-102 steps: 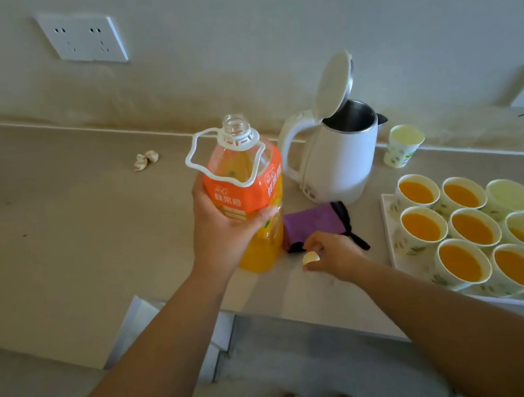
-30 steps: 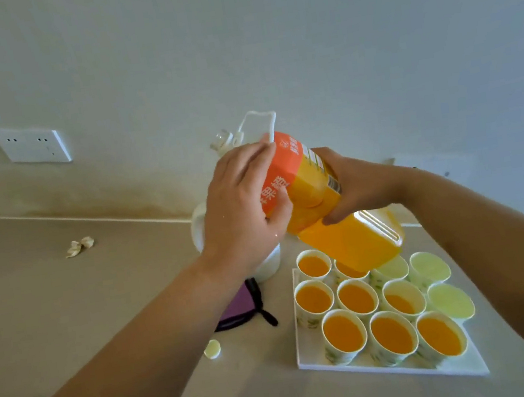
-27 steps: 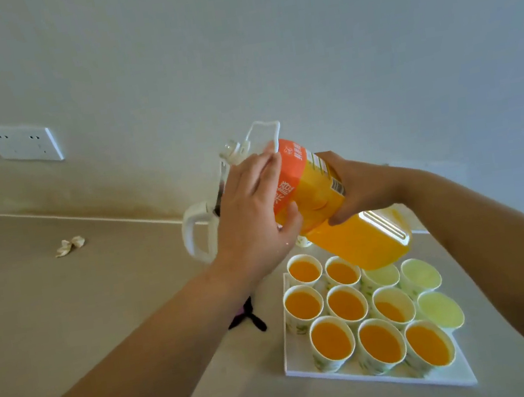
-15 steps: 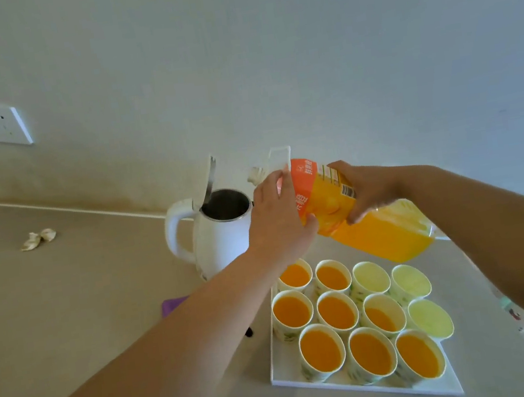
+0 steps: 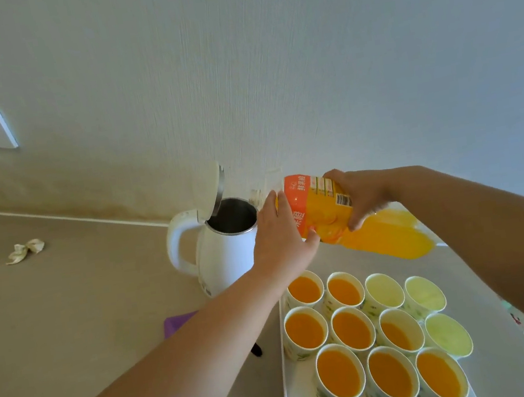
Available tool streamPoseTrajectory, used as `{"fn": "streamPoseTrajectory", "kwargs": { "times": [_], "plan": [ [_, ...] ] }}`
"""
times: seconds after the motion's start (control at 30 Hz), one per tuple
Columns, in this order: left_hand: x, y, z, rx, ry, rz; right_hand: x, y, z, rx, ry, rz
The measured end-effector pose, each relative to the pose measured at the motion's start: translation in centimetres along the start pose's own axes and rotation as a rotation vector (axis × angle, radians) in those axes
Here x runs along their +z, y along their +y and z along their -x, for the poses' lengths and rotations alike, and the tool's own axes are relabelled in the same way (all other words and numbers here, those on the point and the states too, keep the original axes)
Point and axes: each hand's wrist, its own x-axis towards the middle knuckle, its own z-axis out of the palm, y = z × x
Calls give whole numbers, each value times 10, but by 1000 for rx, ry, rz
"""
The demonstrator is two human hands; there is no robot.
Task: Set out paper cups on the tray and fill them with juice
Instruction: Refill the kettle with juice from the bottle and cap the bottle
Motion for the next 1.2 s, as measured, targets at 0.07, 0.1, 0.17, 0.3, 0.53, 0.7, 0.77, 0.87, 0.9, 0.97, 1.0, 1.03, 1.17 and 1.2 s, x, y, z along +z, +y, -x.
{"fn": "streamPoseTrajectory", "kwargs": {
  "times": [0.07,0.1,0.17,0.3,0.53,0.7,0.77,0.87,0.9,0.97,1.0,1.03,1.17,1.2],
  "plan": [
    [2,-4,-1,-17,-19,17,0,-2,-4,1,-1,19],
    [3,-6,-2,-21,-24,27,0,-2,-4,1,-2,25],
    [5,-8,-3,-25,-29,43,0,-2,-7,3,-8,37],
    [8,-15,-7,-19,-21,85,-3,-5,-10,11,-15,89],
    [15,-25,-9,2,15,150,-6,-8,-15,26,-11,171],
    [19,-28,-10,12,27,162,-7,-7,-17,29,-17,199],
    [19,-29,-10,14,38,168,-8,-7,-17,26,-16,202],
    [20,-29,-10,16,52,165,-9,-8,-18,18,-12,198],
    [20,-29,-10,15,52,163,-9,-8,-18,18,-11,200],
    [20,-30,-10,12,51,167,-10,-9,-19,15,-9,205],
    [20,-31,-10,13,51,171,-10,-9,-19,14,-9,206],
    [20,-31,-10,13,49,172,-11,-9,-20,15,-9,207],
    [20,-32,-11,19,49,182,-10,-8,-20,16,-16,207],
    [20,-32,-10,21,47,180,-10,-9,-20,15,-16,203]
  ]
}}
